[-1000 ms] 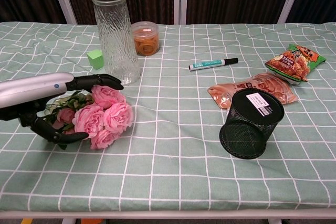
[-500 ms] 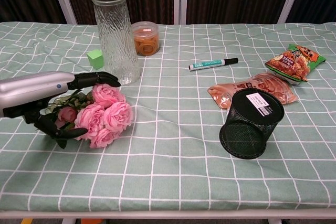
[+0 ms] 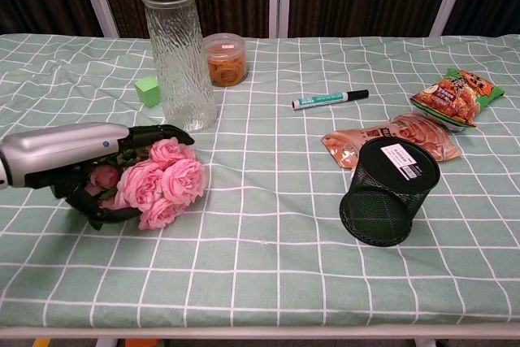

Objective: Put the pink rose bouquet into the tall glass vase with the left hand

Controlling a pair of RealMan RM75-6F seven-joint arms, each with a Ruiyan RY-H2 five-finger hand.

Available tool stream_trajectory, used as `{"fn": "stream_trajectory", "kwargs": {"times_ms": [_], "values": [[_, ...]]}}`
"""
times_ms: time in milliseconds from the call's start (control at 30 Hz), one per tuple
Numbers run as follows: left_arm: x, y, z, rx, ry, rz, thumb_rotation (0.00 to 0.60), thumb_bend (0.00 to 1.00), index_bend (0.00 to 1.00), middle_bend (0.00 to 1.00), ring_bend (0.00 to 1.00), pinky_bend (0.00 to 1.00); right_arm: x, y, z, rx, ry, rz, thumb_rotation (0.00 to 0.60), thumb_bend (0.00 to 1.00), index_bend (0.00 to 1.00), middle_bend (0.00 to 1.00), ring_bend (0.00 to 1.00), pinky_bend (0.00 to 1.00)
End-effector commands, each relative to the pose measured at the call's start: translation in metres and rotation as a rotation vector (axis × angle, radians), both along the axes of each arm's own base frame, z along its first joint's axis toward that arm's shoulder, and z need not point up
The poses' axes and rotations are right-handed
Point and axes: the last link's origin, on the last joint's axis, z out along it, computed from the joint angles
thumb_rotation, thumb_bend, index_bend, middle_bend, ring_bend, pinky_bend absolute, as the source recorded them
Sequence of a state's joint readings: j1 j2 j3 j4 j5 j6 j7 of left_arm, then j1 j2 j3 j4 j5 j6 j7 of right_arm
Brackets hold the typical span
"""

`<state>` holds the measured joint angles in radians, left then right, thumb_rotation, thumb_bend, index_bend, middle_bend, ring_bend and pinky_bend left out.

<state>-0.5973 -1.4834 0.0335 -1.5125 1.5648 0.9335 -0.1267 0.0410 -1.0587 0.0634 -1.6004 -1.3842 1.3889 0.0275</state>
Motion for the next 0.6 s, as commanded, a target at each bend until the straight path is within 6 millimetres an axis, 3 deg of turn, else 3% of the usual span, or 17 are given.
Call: {"fn": "stream_trajectory", "kwargs": {"times_ms": [33, 300, 600], "values": [[0.0009, 0.0010, -0.0027, 0.006, 0.005, -0.007, 0.600, 0.33, 0.06, 0.00, 0.00, 0.09, -0.0008, 0.0000, 0.0000, 0.001, -0.001, -0.003, 0.600, 0.33, 0.00, 0.00, 0.00, 0.00], [0.0022, 0.0015, -0.0106, 0.015, 0.013, -0.008, 0.600, 0.33, 0.11, 0.05, 0.03, 0.18, -0.0023, 0.0002, 0.0006, 0.002, -0.008, -0.007, 0.600, 0.33, 0.00, 0.00, 0.00, 0.00], [0.0030, 0.0060, -0.0077, 0.069, -0.012, 0.001, 0.600, 0.33, 0.26, 0.24, 0.22, 0.40, -0.0035, 0.0001, 0.0009, 0.004, -0.014, -0.011, 0.600, 0.33, 0.00, 0.00, 0.00, 0.00]]}}
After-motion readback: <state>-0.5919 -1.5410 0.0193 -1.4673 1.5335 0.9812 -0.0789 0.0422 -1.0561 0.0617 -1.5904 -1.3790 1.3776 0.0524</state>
